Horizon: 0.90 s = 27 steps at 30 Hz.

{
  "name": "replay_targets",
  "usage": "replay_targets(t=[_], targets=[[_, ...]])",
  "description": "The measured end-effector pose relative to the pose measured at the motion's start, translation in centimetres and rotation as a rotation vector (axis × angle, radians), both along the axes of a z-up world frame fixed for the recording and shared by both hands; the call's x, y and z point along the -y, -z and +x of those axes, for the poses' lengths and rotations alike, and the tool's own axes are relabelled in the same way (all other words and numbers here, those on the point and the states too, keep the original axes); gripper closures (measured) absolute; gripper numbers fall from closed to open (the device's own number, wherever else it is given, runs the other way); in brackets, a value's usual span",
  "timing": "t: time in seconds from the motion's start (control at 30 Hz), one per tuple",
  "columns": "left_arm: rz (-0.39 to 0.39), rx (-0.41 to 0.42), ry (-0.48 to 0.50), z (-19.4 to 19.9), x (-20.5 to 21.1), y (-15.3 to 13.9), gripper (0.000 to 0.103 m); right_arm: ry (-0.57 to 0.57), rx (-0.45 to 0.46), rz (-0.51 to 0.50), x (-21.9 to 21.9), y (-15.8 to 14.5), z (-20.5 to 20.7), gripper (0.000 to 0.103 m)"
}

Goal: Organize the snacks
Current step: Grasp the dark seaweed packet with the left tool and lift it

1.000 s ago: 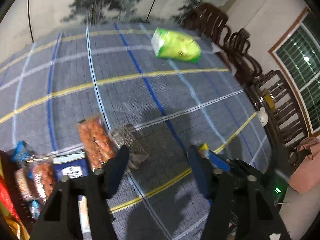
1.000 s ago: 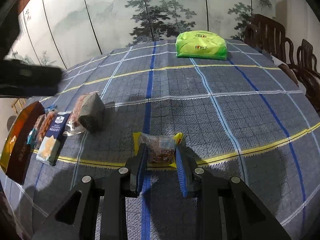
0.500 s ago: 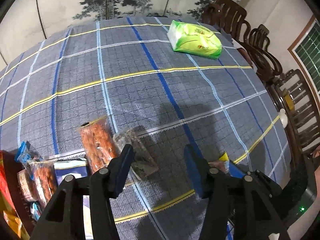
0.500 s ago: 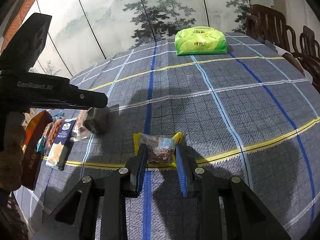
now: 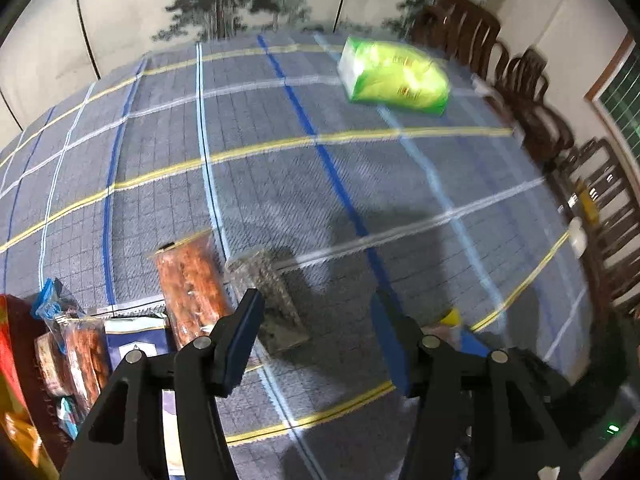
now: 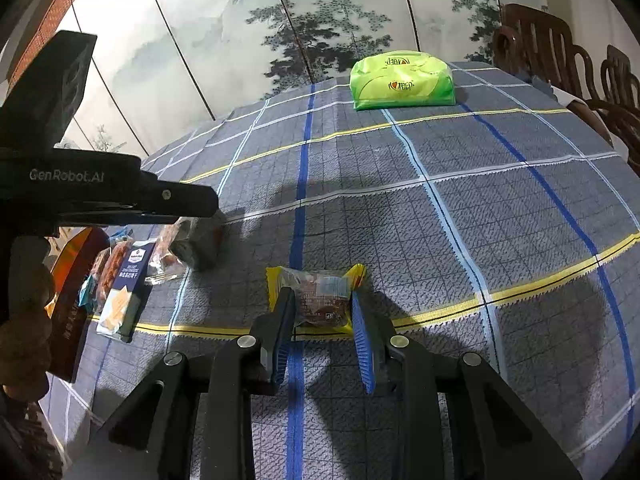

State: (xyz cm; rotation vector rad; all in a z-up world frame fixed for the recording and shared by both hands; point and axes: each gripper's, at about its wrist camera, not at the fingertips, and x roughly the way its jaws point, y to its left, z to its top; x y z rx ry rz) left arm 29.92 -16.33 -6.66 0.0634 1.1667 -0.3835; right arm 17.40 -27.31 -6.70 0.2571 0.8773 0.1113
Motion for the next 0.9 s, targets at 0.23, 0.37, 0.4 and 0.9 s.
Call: replay_targets(t=[0.23,0.37,0.4,0.9], targets=[[-0.01,0.019,-0.008,0.6,-0.1,0.0,0.052,-0.001,0.0,0.001,-0.1,0.0,0.0,0.073],[-0.019,0.023,0.088,-0.3,1.7,-0.1,0.047,0.0,0.0,0.005,0.0,0.0,0.0,0.073],[-0.013,0.028,0.107,-0.7,2.1,0.0,0.046,0.0,0.0,0.005,-0.1,0.0,0.0,0.073],[0.0,0.091,0.015,1.0,-1.1,-1.5,0.039,0.002,-0.004,0.032,0.3,0.2,0.1,0.072]])
